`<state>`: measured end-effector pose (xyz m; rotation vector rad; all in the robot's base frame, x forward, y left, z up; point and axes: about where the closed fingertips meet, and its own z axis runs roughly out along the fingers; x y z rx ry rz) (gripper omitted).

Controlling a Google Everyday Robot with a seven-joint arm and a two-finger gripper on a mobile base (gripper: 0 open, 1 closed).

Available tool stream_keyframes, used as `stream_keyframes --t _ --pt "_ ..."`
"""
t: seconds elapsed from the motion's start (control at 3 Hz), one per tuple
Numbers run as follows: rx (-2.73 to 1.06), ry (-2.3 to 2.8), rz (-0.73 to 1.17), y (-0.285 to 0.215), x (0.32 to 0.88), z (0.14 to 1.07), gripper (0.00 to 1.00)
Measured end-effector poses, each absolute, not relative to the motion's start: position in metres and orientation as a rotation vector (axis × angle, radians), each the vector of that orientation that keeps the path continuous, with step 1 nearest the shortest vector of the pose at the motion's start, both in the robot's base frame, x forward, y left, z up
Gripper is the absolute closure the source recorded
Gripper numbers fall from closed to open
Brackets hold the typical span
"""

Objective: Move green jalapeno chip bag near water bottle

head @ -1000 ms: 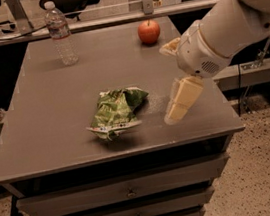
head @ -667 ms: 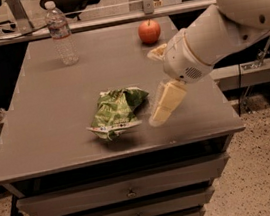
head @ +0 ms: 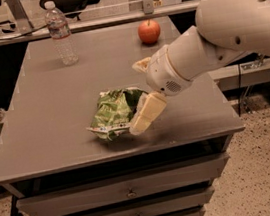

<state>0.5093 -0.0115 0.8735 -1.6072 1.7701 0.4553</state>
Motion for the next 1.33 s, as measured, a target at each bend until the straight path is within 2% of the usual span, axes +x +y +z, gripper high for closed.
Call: stream_keyframes --t 0.33,1.33 --pt "-1.577 1.767 0.469 -0.0012 0.5061 0.8642 0.17" --pt "-1.521 1.778 0.444 -0.0055 0.5114 0.8681 0.89"
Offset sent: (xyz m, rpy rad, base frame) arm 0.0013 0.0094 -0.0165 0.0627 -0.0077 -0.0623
